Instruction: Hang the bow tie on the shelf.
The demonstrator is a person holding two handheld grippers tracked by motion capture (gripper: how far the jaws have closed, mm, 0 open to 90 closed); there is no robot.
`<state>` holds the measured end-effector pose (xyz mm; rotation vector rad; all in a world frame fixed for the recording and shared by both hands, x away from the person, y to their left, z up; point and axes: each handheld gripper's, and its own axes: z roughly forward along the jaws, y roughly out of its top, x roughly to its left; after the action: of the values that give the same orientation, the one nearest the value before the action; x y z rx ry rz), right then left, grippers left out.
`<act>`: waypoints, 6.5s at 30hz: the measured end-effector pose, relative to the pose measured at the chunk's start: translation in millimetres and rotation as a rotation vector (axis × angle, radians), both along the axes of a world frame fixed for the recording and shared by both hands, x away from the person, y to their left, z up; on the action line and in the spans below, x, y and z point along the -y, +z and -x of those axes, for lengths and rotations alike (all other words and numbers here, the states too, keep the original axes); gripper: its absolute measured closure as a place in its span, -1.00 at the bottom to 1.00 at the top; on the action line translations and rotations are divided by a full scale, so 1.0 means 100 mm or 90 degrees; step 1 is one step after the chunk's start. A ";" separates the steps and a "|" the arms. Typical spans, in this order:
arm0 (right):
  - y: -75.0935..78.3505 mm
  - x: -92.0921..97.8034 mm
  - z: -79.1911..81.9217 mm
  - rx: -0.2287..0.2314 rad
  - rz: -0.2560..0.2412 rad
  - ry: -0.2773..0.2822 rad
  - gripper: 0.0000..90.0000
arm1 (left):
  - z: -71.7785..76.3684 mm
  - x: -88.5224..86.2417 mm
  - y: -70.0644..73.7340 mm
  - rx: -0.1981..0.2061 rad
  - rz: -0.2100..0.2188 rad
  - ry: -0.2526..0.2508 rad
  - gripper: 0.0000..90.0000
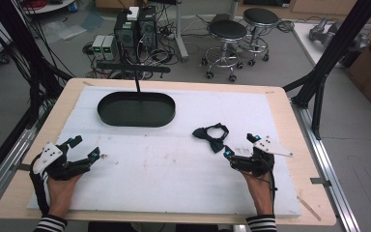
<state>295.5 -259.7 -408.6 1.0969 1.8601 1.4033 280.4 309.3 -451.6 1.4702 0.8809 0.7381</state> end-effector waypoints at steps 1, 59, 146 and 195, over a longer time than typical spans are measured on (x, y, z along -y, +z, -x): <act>0.02 -0.03 -0.05 -0.010 0.018 0.009 -0.90 | 0.00 0.00 0.00 0.000 0.000 0.000 -0.65; -0.07 -0.63 -1.03 -0.263 0.264 0.149 -0.02 | -0.01 0.00 0.00 -0.003 -0.001 0.000 -0.65; 0.29 -0.94 -1.05 -0.086 -0.025 0.072 0.66 | -0.01 -0.01 0.00 -0.006 0.004 0.002 -0.65; 0.98 -1.67 -1.51 0.000 -0.085 0.085 0.66 | -0.02 -0.01 0.00 -0.008 0.005 0.003 -0.65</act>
<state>446.8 -92.2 -310.8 1.0509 1.8927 1.6232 281.9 310.5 -451.5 1.4676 0.8968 0.7282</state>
